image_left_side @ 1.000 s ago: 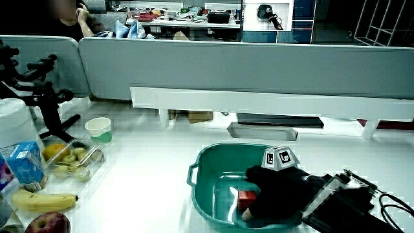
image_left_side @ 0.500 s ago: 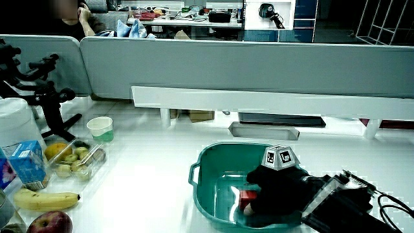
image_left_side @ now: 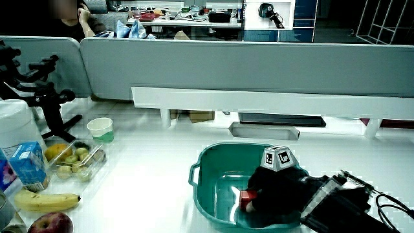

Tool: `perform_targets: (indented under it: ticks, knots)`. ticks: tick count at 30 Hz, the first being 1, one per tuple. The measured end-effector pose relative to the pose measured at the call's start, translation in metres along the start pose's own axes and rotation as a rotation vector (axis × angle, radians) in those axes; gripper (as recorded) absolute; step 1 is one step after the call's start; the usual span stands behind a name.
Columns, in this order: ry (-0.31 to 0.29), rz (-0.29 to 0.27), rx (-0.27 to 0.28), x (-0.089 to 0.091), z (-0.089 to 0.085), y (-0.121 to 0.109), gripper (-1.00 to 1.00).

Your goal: Pick red block

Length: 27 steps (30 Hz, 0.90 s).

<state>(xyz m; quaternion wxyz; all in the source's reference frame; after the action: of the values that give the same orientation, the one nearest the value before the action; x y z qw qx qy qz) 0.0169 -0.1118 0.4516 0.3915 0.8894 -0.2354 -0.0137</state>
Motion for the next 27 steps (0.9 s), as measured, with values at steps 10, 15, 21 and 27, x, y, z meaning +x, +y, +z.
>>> perform_targets:
  ticks: [10,15,21,27]
  knots:
    - [-0.005,0.027,0.042,0.000,0.003,-0.005,1.00]
    - [-0.015,0.052,0.071,-0.003,0.009,-0.011,1.00]
    - [-0.006,0.071,0.109,-0.005,0.024,-0.028,1.00]
    - [-0.006,0.107,0.136,-0.006,0.036,-0.049,1.00]
